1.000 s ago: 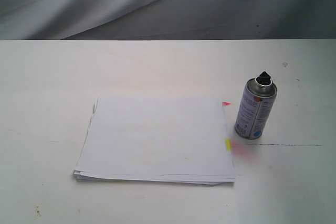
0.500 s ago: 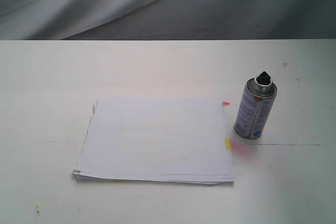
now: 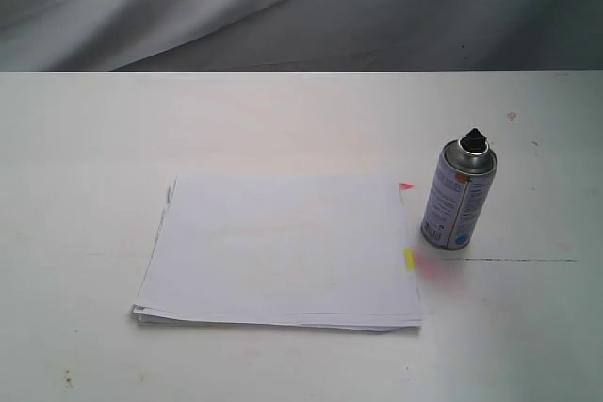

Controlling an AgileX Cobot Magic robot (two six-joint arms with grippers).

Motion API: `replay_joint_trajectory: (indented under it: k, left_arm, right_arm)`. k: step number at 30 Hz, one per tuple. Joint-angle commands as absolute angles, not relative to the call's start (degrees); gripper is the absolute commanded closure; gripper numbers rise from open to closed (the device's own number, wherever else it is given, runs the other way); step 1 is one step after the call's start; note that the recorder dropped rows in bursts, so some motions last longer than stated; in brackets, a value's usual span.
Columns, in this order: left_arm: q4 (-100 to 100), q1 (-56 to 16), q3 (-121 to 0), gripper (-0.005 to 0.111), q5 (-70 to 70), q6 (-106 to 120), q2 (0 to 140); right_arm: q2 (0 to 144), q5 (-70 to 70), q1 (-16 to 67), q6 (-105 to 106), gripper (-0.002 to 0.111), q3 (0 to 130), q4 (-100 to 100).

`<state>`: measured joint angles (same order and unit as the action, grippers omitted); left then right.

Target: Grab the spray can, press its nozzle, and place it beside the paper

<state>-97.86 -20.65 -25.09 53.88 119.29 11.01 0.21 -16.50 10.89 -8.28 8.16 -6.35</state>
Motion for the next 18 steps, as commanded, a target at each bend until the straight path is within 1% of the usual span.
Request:
replay_joint_trajectory:
  k: [1, 8, 10, 18]
  left_arm:
    - [-98.22, -20.87, -24.9, 0.107, 53.91, 118.89, 10.7]
    - [-98.45, -20.87, -22.62, 0.107, 53.91, 118.89, 10.72]
    - [-98.45, -20.87, -21.26, 0.107, 53.91, 118.89, 10.72]
    - [-98.34, -20.87, -16.02, 0.107, 53.91, 118.89, 10.72]
  right_arm:
    - [0.0, -13.81, 10.58, -8.18, 0.108, 7.85, -6.47]
    - [0.0, 7.4, 10.58, -8.18, 0.108, 7.85, -0.48]
    - [0.0, 11.05, 10.58, -8.18, 0.108, 7.85, 1.75]
    - [0.0, 11.65, 10.58, -8.18, 0.108, 7.85, 4.48]
